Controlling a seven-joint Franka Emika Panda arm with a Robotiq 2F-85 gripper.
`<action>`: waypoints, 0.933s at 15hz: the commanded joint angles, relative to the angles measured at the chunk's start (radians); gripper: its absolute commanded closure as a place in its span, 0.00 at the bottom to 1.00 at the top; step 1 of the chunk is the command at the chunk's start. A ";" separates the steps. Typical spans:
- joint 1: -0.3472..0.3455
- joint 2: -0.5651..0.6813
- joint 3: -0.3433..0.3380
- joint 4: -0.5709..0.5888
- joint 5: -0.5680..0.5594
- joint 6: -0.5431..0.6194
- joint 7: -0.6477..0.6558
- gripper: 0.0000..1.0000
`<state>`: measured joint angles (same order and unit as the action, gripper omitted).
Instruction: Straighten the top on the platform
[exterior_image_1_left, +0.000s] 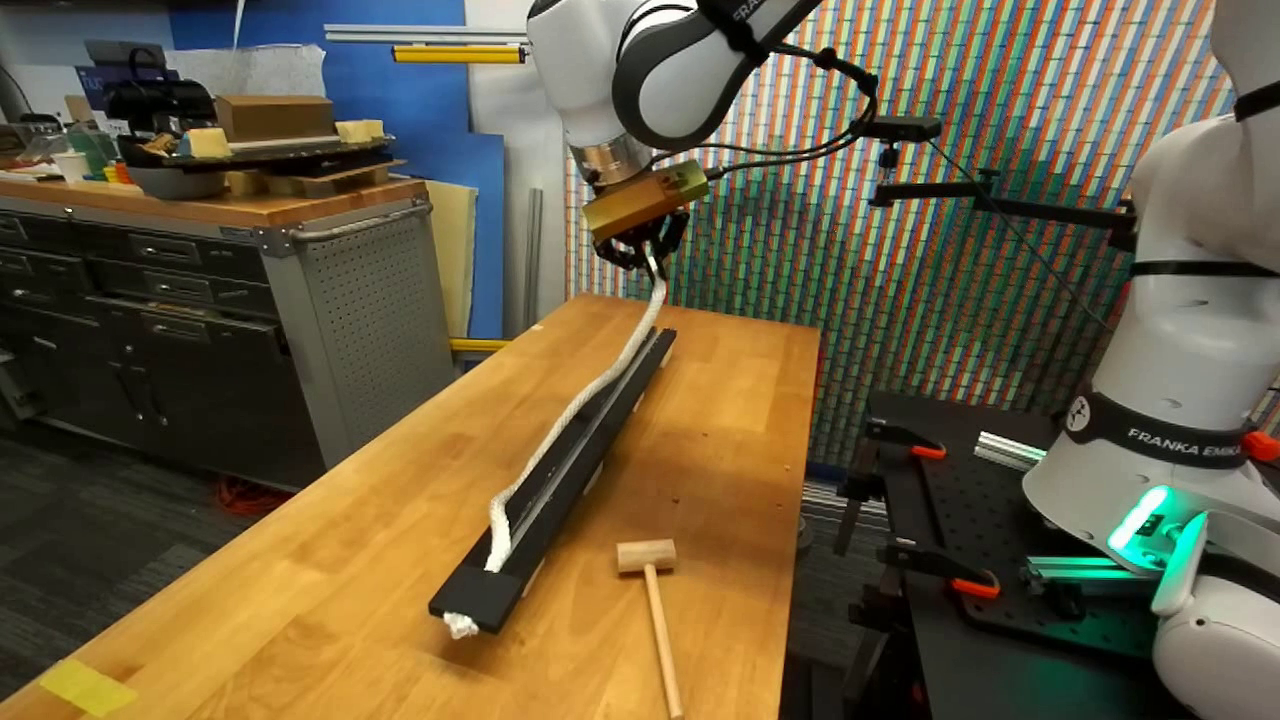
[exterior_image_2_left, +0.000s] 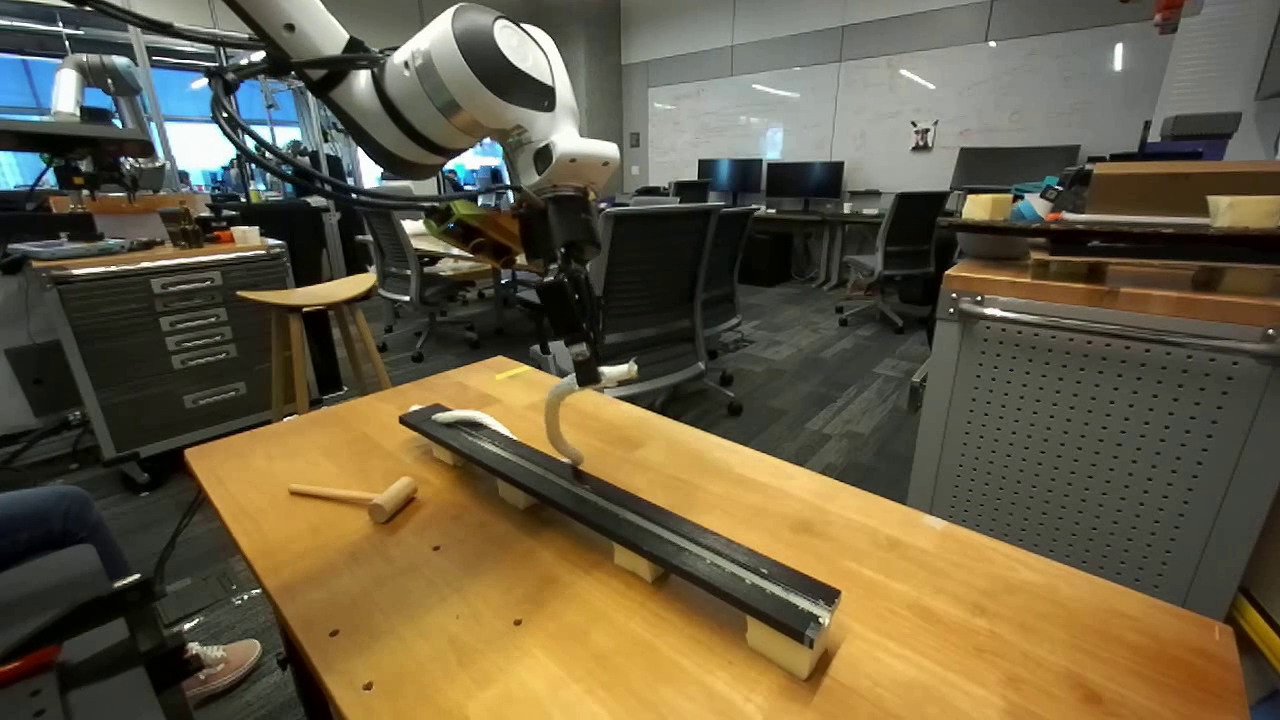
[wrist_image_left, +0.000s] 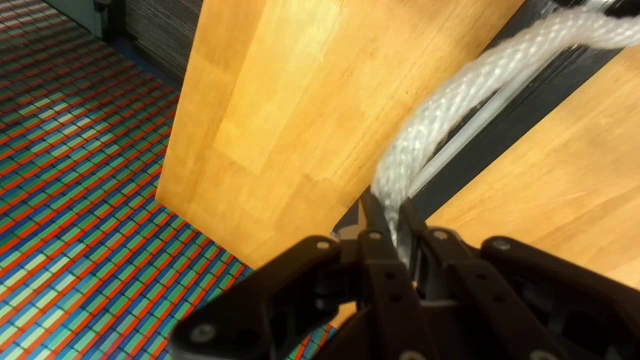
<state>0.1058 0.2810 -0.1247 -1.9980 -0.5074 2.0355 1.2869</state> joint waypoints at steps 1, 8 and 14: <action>-0.008 -0.019 0.026 -0.015 -0.002 0.003 -0.001 0.89; -0.005 -0.060 0.030 -0.041 -0.022 -0.009 -0.018 0.97; -0.024 -0.099 0.012 -0.027 -0.060 -0.059 -0.020 0.97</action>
<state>0.0989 0.2237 -0.1097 -2.0335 -0.5242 2.0201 1.2650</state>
